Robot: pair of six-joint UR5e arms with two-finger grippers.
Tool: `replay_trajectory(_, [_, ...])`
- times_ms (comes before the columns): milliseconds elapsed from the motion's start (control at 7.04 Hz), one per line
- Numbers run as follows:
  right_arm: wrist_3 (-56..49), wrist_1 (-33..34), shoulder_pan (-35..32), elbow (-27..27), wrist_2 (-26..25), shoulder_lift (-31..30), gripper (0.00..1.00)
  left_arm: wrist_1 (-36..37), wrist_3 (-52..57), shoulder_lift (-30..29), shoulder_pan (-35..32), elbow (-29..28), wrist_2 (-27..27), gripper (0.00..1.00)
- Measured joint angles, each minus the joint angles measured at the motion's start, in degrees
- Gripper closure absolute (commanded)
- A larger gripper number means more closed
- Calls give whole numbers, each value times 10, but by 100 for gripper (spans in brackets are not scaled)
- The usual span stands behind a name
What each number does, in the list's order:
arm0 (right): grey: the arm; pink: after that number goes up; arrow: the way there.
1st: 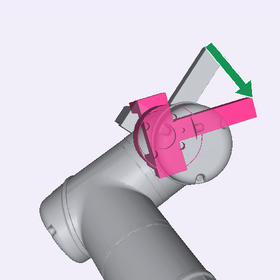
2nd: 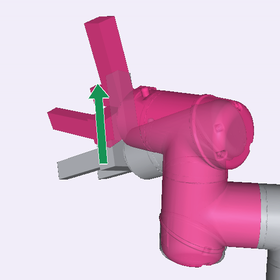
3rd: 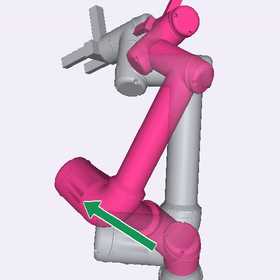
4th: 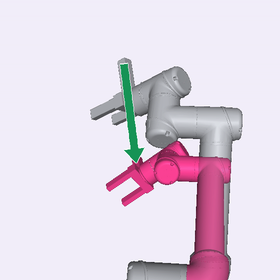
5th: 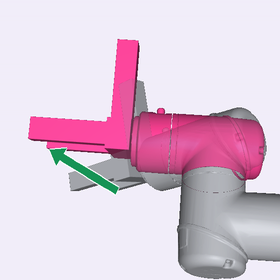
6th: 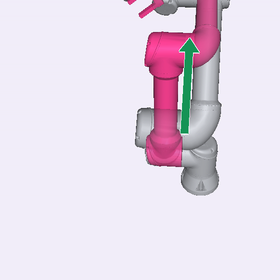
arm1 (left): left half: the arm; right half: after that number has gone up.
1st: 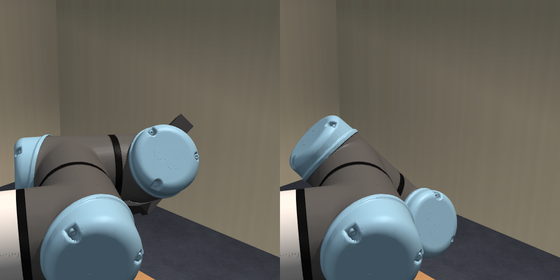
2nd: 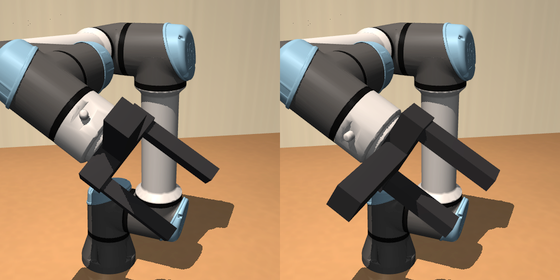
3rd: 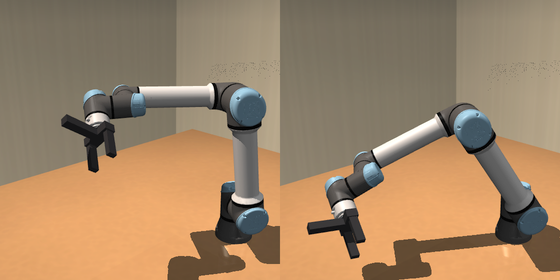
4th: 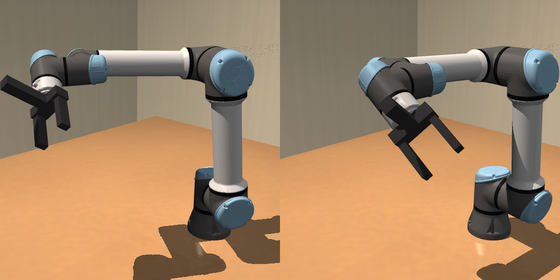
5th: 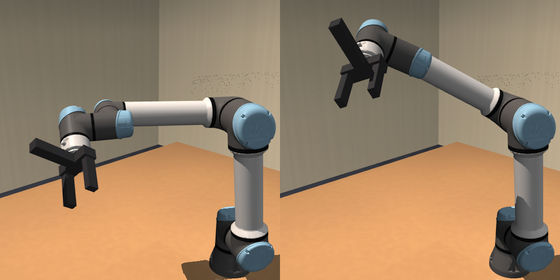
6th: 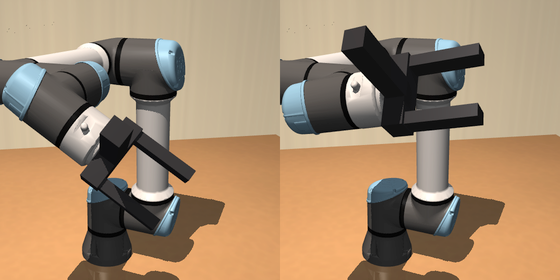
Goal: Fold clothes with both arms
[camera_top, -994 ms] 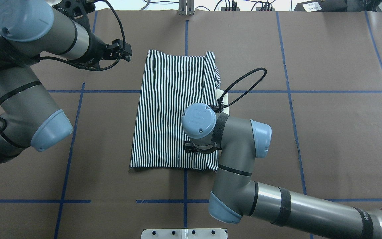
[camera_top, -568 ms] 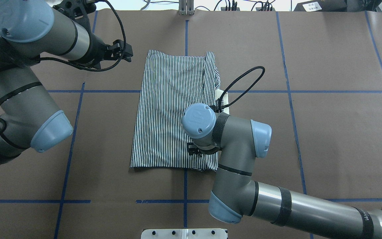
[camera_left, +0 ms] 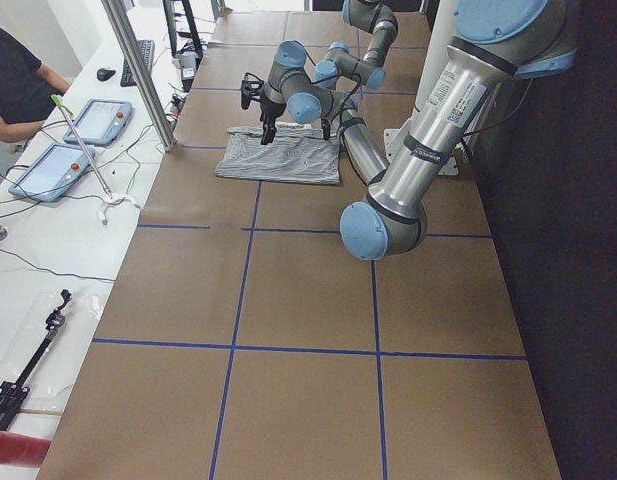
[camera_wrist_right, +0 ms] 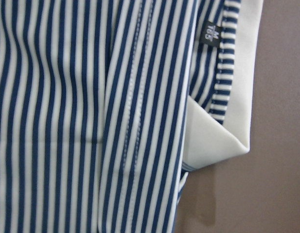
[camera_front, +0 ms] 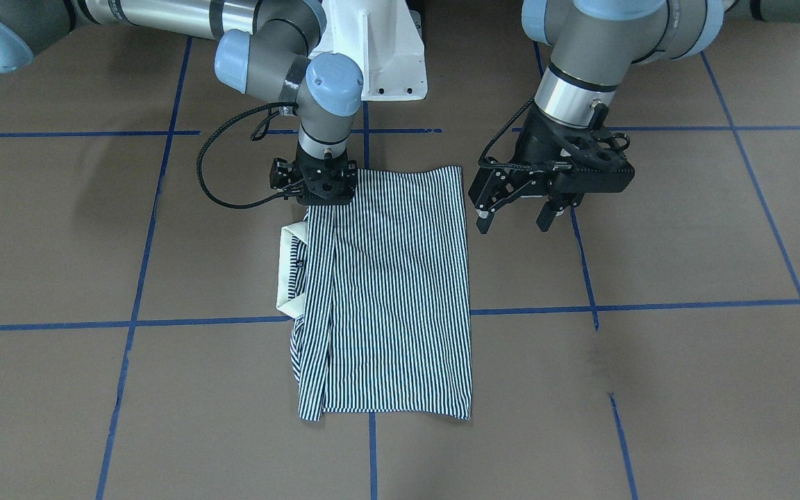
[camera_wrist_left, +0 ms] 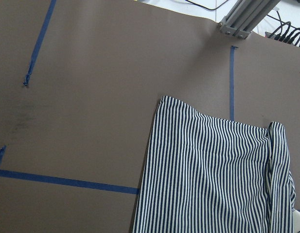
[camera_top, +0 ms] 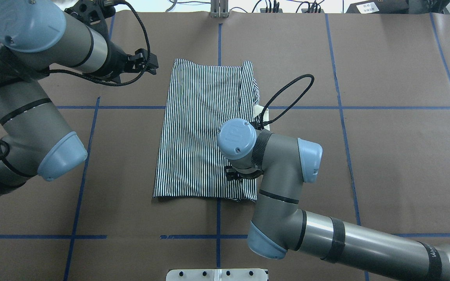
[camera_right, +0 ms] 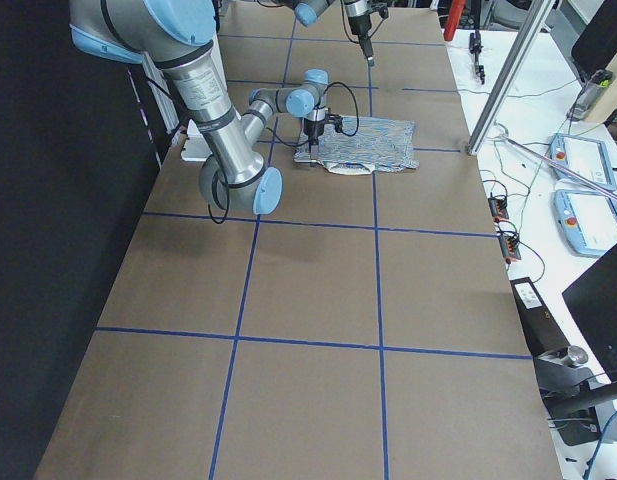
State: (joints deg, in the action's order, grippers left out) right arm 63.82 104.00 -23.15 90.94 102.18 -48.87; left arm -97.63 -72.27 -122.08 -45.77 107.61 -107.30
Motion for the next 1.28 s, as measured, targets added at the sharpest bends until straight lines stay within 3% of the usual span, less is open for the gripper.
replay_trajectory(568, [-14, 13, -13, 8, 1, -11, 0, -1, -1, 0, 5, -2, 1, 0])
replay_trajectory(1278, [-39, 44, -25, 88, 1, -78, 0, -4, -2, -1, 14, -5, 2, 0])
